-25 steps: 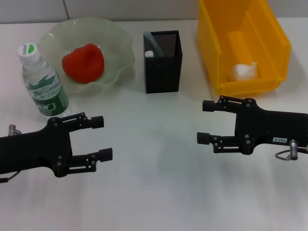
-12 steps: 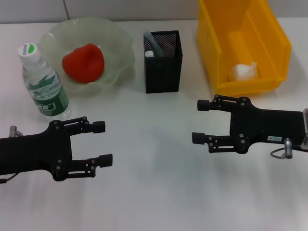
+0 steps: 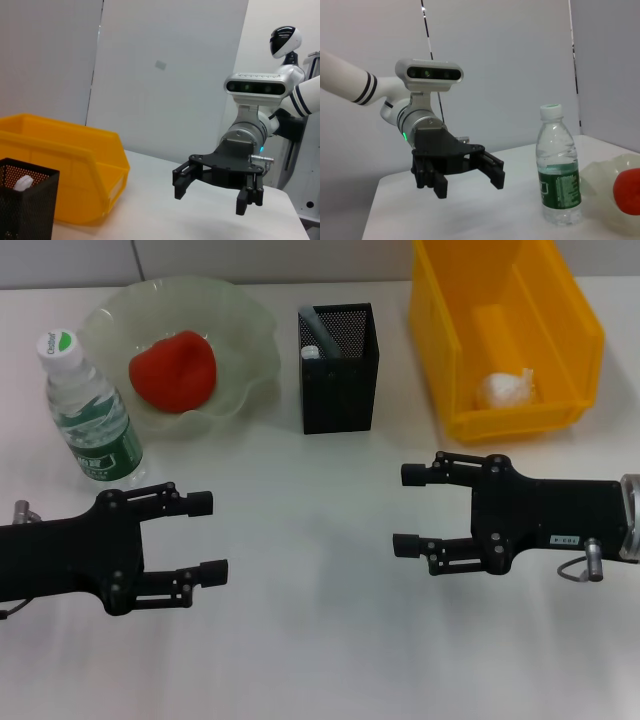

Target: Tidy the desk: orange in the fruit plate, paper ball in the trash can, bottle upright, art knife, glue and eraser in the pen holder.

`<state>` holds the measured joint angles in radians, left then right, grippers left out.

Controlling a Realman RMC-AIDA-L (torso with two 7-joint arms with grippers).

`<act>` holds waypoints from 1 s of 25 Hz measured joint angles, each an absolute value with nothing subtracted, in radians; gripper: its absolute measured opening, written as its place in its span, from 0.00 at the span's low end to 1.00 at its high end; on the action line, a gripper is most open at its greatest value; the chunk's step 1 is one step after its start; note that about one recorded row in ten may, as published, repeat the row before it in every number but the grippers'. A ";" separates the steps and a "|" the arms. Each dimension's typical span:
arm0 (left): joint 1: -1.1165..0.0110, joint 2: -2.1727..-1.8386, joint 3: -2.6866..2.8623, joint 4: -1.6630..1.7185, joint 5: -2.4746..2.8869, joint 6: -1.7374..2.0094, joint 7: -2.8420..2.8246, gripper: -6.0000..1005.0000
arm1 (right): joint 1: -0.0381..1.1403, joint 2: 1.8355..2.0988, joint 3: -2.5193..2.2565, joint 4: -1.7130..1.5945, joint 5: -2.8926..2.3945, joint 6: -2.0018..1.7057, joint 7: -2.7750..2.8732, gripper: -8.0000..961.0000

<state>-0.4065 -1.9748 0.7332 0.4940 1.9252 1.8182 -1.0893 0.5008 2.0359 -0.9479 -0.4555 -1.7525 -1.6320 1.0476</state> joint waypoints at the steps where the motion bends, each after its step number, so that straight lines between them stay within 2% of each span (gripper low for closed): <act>1: -0.406 -1.974 0.733 0.494 1.925 1.818 -1.089 0.79 | 0.501 2.036 -0.948 -0.455 -1.756 -1.632 1.048 0.85; 25: -0.410 -1.969 0.733 0.500 1.940 1.822 -1.092 0.79 | 0.508 2.038 -0.948 -0.453 -1.763 -1.633 1.048 0.85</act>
